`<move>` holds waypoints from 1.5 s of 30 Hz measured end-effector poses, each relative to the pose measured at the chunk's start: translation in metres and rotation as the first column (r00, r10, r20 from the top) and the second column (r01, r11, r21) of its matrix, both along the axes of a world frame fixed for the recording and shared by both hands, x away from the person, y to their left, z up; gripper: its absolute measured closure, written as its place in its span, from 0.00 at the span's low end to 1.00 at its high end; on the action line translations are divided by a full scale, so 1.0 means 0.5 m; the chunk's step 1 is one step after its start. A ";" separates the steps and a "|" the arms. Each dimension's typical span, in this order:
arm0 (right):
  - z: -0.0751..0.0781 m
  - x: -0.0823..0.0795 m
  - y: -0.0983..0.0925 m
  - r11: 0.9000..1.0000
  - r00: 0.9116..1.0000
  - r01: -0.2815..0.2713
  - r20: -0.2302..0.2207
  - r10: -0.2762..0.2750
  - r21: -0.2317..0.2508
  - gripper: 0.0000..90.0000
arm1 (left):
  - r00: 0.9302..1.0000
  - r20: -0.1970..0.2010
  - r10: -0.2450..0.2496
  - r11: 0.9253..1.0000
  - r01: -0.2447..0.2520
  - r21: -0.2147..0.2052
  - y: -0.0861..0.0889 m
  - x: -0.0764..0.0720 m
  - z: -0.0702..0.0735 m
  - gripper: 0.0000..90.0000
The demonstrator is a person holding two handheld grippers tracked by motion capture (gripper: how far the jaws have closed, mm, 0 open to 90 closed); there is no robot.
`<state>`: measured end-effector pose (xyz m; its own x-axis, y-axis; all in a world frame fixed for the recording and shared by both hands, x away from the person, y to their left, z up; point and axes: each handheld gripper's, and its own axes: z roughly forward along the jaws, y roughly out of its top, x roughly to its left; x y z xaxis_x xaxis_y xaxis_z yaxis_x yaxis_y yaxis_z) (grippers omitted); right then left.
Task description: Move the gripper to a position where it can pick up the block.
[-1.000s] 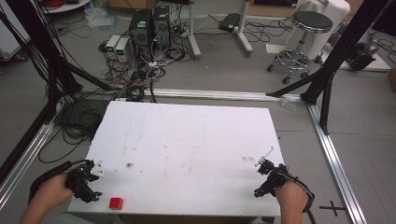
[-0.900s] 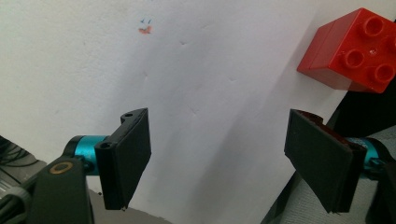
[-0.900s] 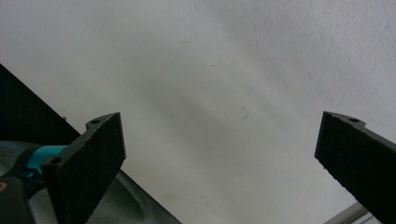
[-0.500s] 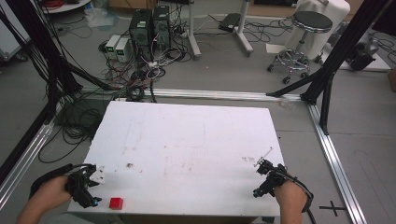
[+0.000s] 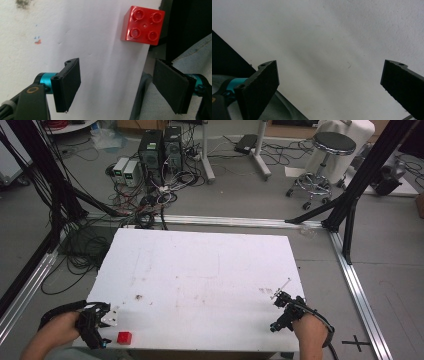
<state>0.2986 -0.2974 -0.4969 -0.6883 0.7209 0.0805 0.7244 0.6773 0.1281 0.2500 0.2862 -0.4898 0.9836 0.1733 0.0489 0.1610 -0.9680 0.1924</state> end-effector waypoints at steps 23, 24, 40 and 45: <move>0.000 -0.002 -0.002 1.000 1.000 0.004 -0.006 -0.004 0.003 0.01 | 0.981 -0.032 -0.190 0.979 0.192 0.066 -0.065 -0.026 -0.028 0.26; 0.000 -0.001 -0.002 1.000 1.000 0.001 -0.007 -0.001 0.001 0.01 | 0.980 -0.031 -0.196 0.978 0.198 0.070 -0.068 -0.027 -0.030 0.26; -0.004 -0.001 0.000 1.000 1.000 -0.005 -0.008 0.005 0.003 0.01 | 0.970 -0.006 -0.241 0.965 0.241 0.107 -0.100 -0.029 -0.054 0.26; -0.004 -0.001 0.000 1.000 1.000 -0.007 -0.013 0.007 -0.002 0.01 | 0.972 -0.005 -0.236 0.966 0.235 0.106 -0.098 -0.027 -0.052 0.26</move>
